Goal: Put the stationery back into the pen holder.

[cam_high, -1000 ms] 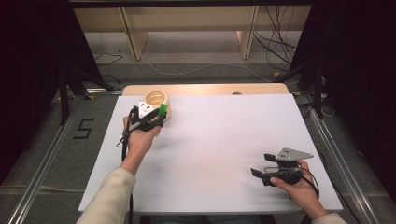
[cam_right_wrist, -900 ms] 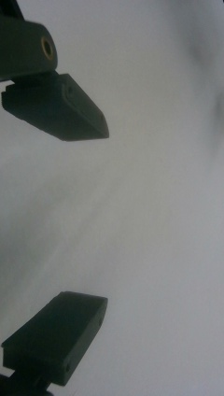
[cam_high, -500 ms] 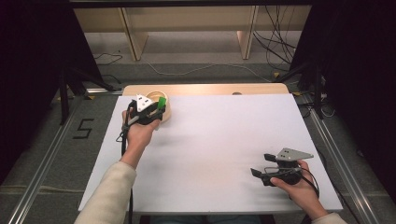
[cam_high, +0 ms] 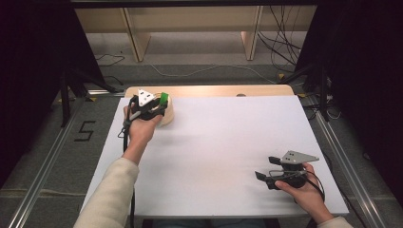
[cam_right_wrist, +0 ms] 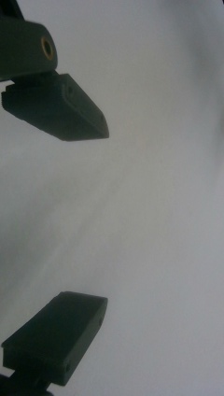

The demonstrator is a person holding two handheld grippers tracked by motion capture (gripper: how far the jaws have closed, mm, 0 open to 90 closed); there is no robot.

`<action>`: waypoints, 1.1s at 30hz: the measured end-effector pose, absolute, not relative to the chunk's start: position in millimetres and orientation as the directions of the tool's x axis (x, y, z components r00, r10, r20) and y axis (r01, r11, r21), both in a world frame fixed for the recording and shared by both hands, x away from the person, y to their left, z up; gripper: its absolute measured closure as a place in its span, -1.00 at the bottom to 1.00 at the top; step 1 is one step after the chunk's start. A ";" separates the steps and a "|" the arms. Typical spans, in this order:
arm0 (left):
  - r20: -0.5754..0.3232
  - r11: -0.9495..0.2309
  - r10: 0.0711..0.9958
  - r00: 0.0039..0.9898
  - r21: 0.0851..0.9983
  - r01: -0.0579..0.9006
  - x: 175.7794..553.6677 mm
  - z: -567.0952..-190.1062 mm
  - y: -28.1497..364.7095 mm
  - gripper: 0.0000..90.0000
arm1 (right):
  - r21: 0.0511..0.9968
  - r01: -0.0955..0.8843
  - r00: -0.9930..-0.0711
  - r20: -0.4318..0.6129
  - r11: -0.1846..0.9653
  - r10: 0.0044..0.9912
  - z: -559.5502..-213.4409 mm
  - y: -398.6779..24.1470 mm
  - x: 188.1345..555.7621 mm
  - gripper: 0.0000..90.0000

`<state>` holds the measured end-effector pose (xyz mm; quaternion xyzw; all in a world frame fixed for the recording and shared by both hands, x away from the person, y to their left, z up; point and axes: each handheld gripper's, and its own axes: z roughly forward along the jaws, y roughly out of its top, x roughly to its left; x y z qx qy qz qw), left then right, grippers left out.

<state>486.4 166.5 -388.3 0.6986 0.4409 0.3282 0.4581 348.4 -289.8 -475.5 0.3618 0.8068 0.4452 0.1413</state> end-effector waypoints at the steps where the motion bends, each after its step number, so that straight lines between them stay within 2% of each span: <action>1: 0.056 -0.194 0.917 0.395 0.928 0.318 486.9 -387.8 167.0 0.48 | 0.821 0.458 -0.698 0.094 0.341 0.710 -475.4 -289.8 348.3 -0.62; 33: 0.054 -0.171 0.927 0.370 0.941 0.291 515.4 -369.3 167.9 0.48 | 0.821 0.459 -0.699 0.096 0.341 0.709 -475.6 -289.9 348.5 -0.62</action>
